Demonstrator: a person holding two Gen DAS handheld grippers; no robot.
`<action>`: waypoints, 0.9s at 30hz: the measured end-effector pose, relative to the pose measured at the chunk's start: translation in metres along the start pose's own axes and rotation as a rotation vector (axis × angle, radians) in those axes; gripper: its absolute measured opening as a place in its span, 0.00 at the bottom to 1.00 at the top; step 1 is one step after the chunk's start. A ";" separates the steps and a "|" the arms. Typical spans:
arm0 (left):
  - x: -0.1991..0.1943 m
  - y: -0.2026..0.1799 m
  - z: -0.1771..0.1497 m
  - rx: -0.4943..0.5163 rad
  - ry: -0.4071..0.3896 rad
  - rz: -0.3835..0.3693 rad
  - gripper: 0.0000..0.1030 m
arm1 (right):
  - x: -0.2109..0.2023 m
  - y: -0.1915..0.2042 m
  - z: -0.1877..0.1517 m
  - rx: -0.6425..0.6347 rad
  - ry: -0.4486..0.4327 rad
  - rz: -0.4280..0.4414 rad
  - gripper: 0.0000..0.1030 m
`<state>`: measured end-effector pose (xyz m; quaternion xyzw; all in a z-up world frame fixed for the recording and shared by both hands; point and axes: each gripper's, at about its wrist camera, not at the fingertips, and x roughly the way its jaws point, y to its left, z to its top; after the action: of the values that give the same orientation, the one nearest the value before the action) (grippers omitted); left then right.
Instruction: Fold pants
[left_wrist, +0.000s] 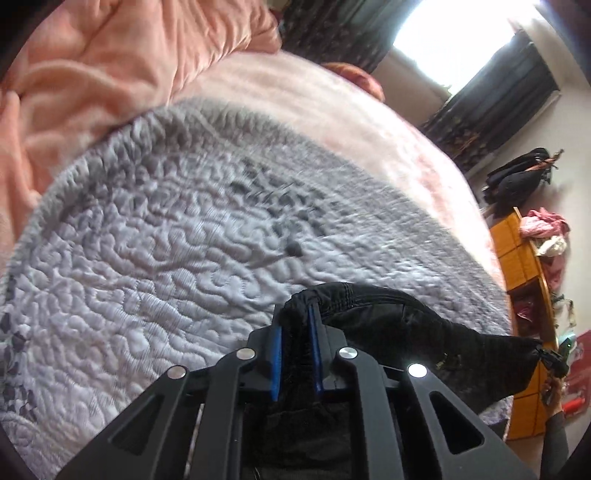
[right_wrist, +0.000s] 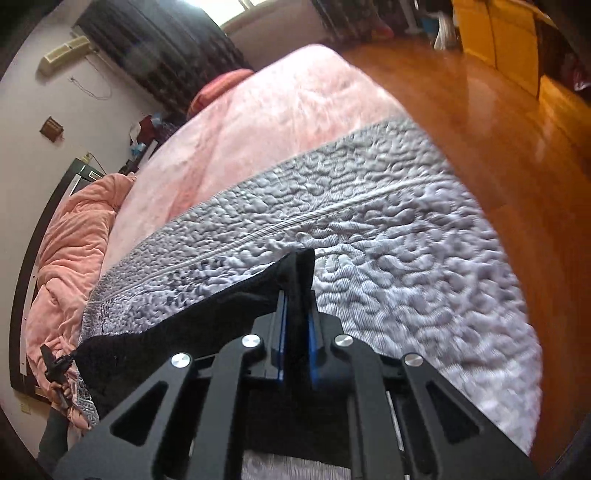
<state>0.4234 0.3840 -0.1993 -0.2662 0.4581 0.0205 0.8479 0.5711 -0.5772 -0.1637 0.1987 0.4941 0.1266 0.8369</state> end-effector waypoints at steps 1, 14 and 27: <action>-0.011 -0.004 -0.002 0.008 -0.013 -0.014 0.12 | -0.016 0.002 -0.007 -0.001 -0.017 -0.005 0.07; -0.116 0.006 -0.074 0.003 -0.103 -0.132 0.12 | -0.124 -0.011 -0.142 0.015 -0.149 -0.053 0.07; -0.152 0.051 -0.147 -0.100 -0.113 -0.163 0.12 | -0.169 -0.018 -0.252 0.091 -0.205 -0.049 0.08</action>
<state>0.2084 0.3901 -0.1664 -0.3427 0.3848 -0.0106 0.8569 0.2688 -0.6096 -0.1497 0.2365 0.4160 0.0626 0.8759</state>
